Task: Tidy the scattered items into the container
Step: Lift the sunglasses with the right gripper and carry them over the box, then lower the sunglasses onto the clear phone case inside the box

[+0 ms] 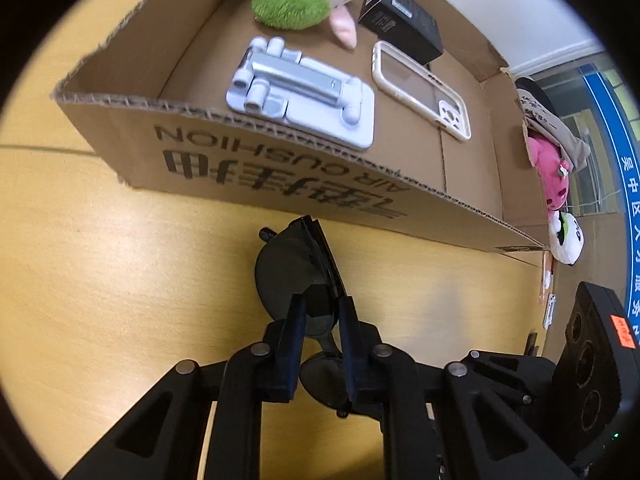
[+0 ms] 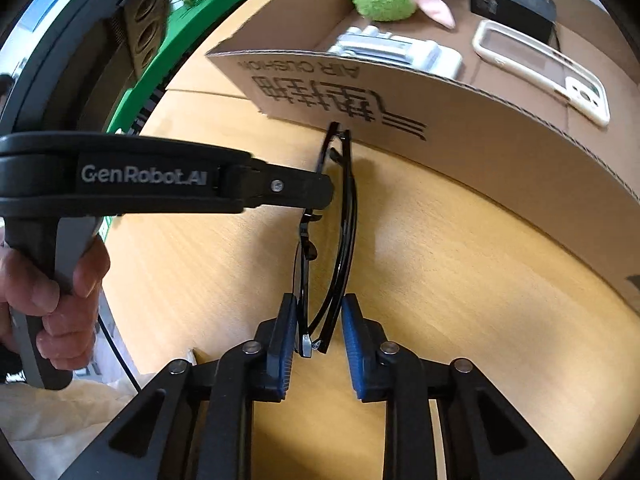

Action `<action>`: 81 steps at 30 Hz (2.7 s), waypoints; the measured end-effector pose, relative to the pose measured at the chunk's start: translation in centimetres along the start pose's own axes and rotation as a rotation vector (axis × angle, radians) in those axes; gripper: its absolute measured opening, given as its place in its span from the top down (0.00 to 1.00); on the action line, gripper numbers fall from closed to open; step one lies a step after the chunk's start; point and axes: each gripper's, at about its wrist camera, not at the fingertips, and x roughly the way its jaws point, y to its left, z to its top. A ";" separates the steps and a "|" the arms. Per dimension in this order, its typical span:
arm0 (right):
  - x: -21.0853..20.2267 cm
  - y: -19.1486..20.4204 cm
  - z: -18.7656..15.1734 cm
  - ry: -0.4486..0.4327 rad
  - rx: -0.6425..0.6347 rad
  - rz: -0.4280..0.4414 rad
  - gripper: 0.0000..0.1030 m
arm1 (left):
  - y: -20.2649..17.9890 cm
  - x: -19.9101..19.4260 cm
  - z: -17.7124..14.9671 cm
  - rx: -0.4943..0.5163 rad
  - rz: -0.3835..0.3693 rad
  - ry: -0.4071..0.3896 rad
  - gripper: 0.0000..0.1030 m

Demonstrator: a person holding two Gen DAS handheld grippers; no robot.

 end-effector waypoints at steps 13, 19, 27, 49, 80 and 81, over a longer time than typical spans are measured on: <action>0.7 -2.7 -1.2 0.022 0.034 0.022 0.78 | -0.7 1.5 -1.2 -0.047 -0.051 0.088 0.78; -0.7 -3.4 -1.4 -0.009 0.033 0.032 0.78 | -2.4 -0.9 -0.2 -0.029 -0.015 0.071 0.83; -5.4 -4.2 0.0 -0.070 0.039 0.042 0.78 | -6.5 -5.9 0.3 0.044 0.041 0.010 0.83; -27.3 -2.5 8.7 -0.416 0.067 -0.126 0.96 | -23.0 -18.9 9.0 0.327 -0.134 -0.259 0.98; -10.9 -16.4 12.3 -0.138 0.367 -0.023 0.34 | -11.9 0.8 17.0 0.153 -0.047 0.003 0.47; -10.8 -16.6 12.0 -0.138 0.387 -0.023 0.34 | -12.3 1.7 17.1 0.172 -0.034 0.018 0.47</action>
